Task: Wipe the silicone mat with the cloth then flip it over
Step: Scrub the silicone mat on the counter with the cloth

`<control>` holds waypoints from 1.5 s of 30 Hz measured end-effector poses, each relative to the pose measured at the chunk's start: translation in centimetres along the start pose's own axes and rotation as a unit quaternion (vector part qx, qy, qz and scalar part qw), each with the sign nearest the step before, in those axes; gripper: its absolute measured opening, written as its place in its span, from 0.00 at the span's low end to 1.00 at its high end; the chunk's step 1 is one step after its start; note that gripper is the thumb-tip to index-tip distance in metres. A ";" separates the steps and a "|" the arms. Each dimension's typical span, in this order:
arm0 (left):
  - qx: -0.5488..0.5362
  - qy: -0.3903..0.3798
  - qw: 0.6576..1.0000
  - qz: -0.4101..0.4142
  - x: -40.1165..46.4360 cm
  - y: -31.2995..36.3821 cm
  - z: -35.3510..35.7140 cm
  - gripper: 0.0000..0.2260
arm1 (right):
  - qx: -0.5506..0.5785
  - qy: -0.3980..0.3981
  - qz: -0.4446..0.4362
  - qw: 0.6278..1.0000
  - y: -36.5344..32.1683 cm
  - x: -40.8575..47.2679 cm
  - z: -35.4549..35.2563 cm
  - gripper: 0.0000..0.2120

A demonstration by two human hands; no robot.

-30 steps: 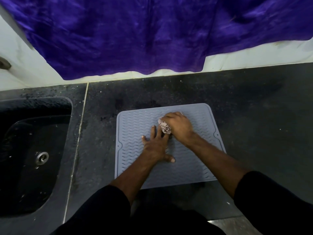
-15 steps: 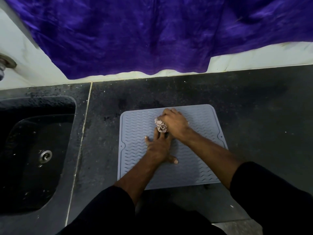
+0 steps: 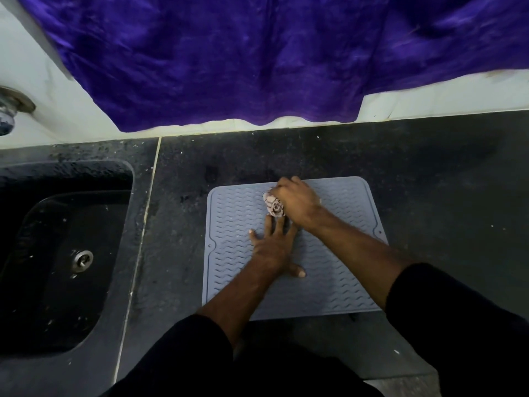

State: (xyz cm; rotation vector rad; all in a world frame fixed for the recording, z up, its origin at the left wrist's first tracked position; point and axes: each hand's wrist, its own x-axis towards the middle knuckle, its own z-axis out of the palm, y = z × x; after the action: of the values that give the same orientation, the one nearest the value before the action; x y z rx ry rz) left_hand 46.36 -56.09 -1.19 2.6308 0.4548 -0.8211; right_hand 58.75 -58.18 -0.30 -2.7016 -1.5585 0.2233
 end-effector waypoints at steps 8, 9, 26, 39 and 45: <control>-0.014 0.001 1.000 0.006 -0.1 0.0 -0.1 0.57 | -0.015 0.000 0.119 0.993 5.9 -2.7 -0.6 0.19; -0.013 0.001 1.000 0.005 -0.1 0.0 -0.1 0.57 | -0.006 0.007 0.122 0.992 5.9 -2.6 -0.7 0.18; -0.009 0.003 1.000 0.007 -0.1 -0.1 -0.2 0.57 | -0.009 0.008 0.087 0.996 5.6 -2.0 0.0 0.20; 0.002 0.000 1.000 0.001 0.0 0.0 0.0 0.56 | -0.021 0.002 -0.008 1.000 0.8 0.2 0.0 0.18; -0.003 0.008 1.000 0.007 0.0 -0.2 0.1 0.57 | -0.004 -0.003 0.076 0.997 3.3 -0.8 -0.7 0.19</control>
State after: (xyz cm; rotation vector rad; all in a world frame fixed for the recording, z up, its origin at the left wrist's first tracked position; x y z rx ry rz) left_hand 46.21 -55.97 -1.28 2.6341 0.4428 -0.7936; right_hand 61.32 -60.51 0.21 -2.8312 -1.3574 0.2276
